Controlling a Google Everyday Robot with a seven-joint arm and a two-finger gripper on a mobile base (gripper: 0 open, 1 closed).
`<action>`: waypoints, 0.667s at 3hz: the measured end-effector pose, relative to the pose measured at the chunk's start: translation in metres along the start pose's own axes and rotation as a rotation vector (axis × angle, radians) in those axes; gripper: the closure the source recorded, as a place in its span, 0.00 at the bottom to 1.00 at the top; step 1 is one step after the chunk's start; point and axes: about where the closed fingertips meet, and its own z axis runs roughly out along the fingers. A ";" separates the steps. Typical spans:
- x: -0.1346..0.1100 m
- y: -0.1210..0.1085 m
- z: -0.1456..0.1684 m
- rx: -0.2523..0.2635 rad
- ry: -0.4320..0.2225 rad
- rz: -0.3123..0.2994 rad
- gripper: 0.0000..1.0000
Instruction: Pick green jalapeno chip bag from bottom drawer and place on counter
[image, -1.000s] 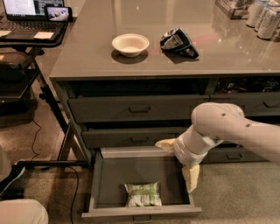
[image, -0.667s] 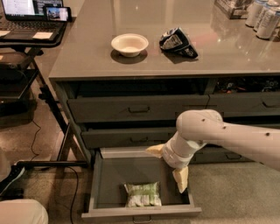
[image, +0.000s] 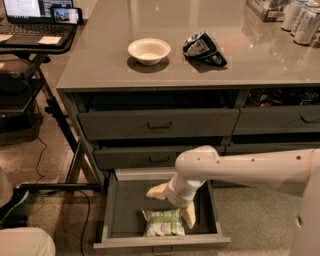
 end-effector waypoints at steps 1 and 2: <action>0.004 -0.012 0.051 0.030 0.032 -0.143 0.00; 0.018 -0.018 0.099 0.024 -0.007 -0.237 0.00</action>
Offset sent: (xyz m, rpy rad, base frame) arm 0.0409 0.0454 -0.1505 0.0852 -0.0667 0.4063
